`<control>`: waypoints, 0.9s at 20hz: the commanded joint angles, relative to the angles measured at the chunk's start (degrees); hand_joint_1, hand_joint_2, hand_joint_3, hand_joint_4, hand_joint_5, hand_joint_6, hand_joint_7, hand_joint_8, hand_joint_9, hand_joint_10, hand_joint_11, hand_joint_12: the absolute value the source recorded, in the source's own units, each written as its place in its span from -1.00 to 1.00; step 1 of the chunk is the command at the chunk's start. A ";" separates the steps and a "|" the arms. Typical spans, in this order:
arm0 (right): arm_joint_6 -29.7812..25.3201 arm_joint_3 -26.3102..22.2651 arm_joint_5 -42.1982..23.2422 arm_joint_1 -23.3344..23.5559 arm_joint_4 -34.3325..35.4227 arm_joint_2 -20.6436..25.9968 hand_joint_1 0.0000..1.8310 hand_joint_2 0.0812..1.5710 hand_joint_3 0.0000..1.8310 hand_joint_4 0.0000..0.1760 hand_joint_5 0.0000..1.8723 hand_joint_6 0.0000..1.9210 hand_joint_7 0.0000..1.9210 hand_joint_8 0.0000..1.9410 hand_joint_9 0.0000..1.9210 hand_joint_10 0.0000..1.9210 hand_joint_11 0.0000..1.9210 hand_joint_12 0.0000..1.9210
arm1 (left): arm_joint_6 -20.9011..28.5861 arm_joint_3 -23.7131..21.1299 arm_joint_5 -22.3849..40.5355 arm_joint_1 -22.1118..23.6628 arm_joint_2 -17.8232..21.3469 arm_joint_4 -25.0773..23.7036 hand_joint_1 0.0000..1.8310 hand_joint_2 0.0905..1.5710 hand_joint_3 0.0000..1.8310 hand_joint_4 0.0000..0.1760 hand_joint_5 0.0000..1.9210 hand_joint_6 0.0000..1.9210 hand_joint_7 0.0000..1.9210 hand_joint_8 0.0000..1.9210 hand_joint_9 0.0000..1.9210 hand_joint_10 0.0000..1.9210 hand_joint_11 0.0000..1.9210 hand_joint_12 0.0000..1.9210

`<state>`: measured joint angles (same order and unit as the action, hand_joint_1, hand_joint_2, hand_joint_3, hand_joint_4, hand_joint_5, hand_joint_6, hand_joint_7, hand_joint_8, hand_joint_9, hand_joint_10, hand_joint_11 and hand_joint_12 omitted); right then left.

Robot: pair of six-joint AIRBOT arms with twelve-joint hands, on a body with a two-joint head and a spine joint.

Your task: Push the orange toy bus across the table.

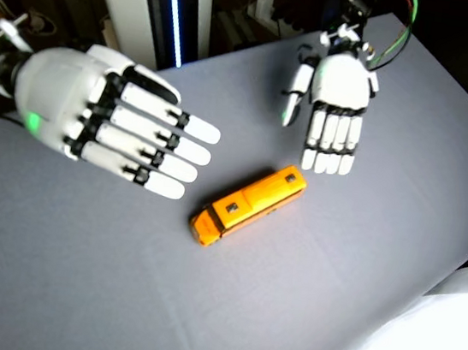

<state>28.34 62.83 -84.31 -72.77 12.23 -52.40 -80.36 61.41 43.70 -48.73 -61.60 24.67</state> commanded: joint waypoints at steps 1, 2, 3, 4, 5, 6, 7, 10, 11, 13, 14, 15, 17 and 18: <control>-0.37 0.19 -6.98 0.29 0.76 0.25 -0.56 0.77 -1.00 -0.83 -0.64 -1.00 -0.68 -1.00 -0.80 -1.00 -0.96 -0.77 | -0.26 0.01 5.66 1.06 -0.82 -2.07 -1.00 0.86 -1.00 -1.00 -0.74 -1.00 -0.71 -0.99 -0.75 -0.98 -0.86 -0.78; -0.37 0.19 -6.96 0.28 0.75 0.25 -0.58 0.77 -1.00 -0.86 -0.64 -1.00 -0.68 -1.00 -0.80 -1.00 -0.96 -0.77 | -0.26 0.27 5.47 1.48 -1.19 -2.19 -1.00 0.86 -1.00 -1.00 -0.73 -0.99 -0.71 -0.99 -0.74 -0.98 -0.85 -0.78; -0.37 0.18 -6.96 0.27 0.75 0.25 -0.62 0.78 -1.00 -0.89 -0.65 -1.00 -0.68 -1.00 -0.79 -1.00 -0.95 -0.76 | -0.26 0.46 5.39 1.79 -1.52 -2.26 -1.00 0.85 -1.00 -1.00 -0.72 -0.99 -0.71 -0.99 -0.75 -0.99 -0.85 -0.77; -0.37 0.17 -6.97 0.25 0.76 0.25 -0.64 0.78 -1.00 -0.79 -0.65 -1.00 -0.68 -1.00 -0.79 -1.00 -0.94 -0.75 | -0.26 0.71 5.34 2.19 -1.94 -2.43 -1.00 0.84 -1.00 -1.00 -0.72 -0.99 -0.72 -0.99 -0.75 -0.99 -0.86 -0.78; -0.37 0.17 -6.98 0.24 0.76 0.25 -0.64 0.78 -1.00 -0.75 -0.65 -1.00 -0.68 -1.00 -0.77 -0.99 -0.93 -0.74 | -0.26 0.84 5.23 2.56 -2.33 -2.80 -1.00 0.86 -1.00 -1.00 -0.73 -1.00 -0.71 -0.99 -0.75 -0.99 -0.86 -0.78; -0.37 0.17 -6.98 0.21 0.76 0.25 -0.65 0.77 -1.00 -0.76 -0.65 -1.00 -0.68 -1.00 -0.78 -0.99 -0.93 -0.75 | -0.26 0.90 5.16 2.83 -2.65 -3.23 -1.00 0.88 -0.99 -1.00 -0.77 -1.00 -0.74 -1.00 -0.77 -1.00 -0.87 -0.78; -0.37 0.15 -6.98 0.18 0.76 0.25 -0.65 0.77 -1.00 -0.87 -0.65 -1.00 -0.68 -1.00 -0.78 -1.00 -0.94 -0.75 | -0.26 0.87 5.24 3.01 -2.81 -3.46 -1.00 0.87 -1.00 -1.00 -0.79 -1.00 -0.73 -1.00 -0.77 -1.00 -0.87 -0.78; -0.37 -0.05 -7.00 0.09 0.78 0.26 -0.66 0.77 -1.00 -0.96 -0.66 -1.00 -0.67 -1.00 -0.77 -0.99 -0.93 -0.74 | -0.26 0.16 7.47 3.10 -2.19 -3.29 -1.00 0.84 -1.00 -1.00 -0.80 -1.00 -0.73 -1.00 -0.76 -1.00 -0.88 -0.78; -0.37 -0.12 -7.01 0.05 0.79 0.26 -0.66 0.78 -1.00 -0.92 -0.66 -1.00 -0.68 -1.00 -0.77 -0.99 -0.93 -0.74 | -0.25 -0.75 9.30 3.08 -0.93 -3.16 -1.00 0.83 -1.00 -1.00 -0.79 -1.00 -0.74 -1.00 -0.76 -0.99 -0.89 -0.78; -0.37 -0.19 -7.02 -0.02 0.94 0.26 -0.68 0.77 -1.00 -0.58 -0.66 -1.00 -0.68 -1.00 -0.78 -1.00 -0.94 -0.75 | -0.22 -2.69 12.62 3.07 1.06 -3.92 -1.00 0.76 -1.00 -1.00 -0.76 -1.00 -0.76 -1.00 -0.81 -1.00 -0.94 -0.85; -0.37 -0.19 -7.02 -0.04 0.97 0.26 -0.67 0.77 -1.00 -0.56 -0.66 -1.00 -0.68 -1.00 -0.79 -1.00 -0.95 -0.76 | -0.11 -3.74 14.99 3.07 2.08 -4.73 -1.00 0.77 -1.00 -1.00 -0.75 -1.00 -0.77 -1.00 -0.83 -1.00 -0.94 -0.86; -0.37 -0.19 -7.03 -0.04 0.97 0.26 -0.67 0.77 -1.00 -0.70 -0.66 -1.00 -0.68 -1.00 -0.80 -1.00 -0.95 -0.76 | 0.21 -4.19 16.22 3.07 2.57 -5.17 -1.00 0.81 -0.98 -1.00 -0.75 -1.00 -0.78 -1.00 -0.82 -1.00 -0.92 -0.86; -0.37 -0.19 -7.31 -0.04 1.09 0.33 -0.66 0.78 -1.00 -0.73 -0.67 -1.00 -0.68 -1.00 -0.80 -1.00 -0.95 -0.76 | 5.37 -4.96 21.58 2.55 4.75 -6.97 -1.00 0.89 -0.99 -1.00 -0.73 -1.00 -0.75 -1.00 -0.78 -0.99 -0.90 -0.84; -0.37 -0.19 -7.72 -0.03 1.24 0.48 -0.64 0.78 -1.00 -0.66 -0.67 -1.00 -0.68 -1.00 -0.80 -1.00 -0.95 -0.77 | 8.16 -5.21 24.16 1.71 5.86 -7.65 -1.00 0.87 -1.00 -1.00 -0.70 -0.99 -0.71 -0.99 -0.74 -0.98 -0.86 -0.82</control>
<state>28.34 62.70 -84.16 -73.12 12.38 -52.36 -71.72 56.21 59.75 -47.68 -55.57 18.28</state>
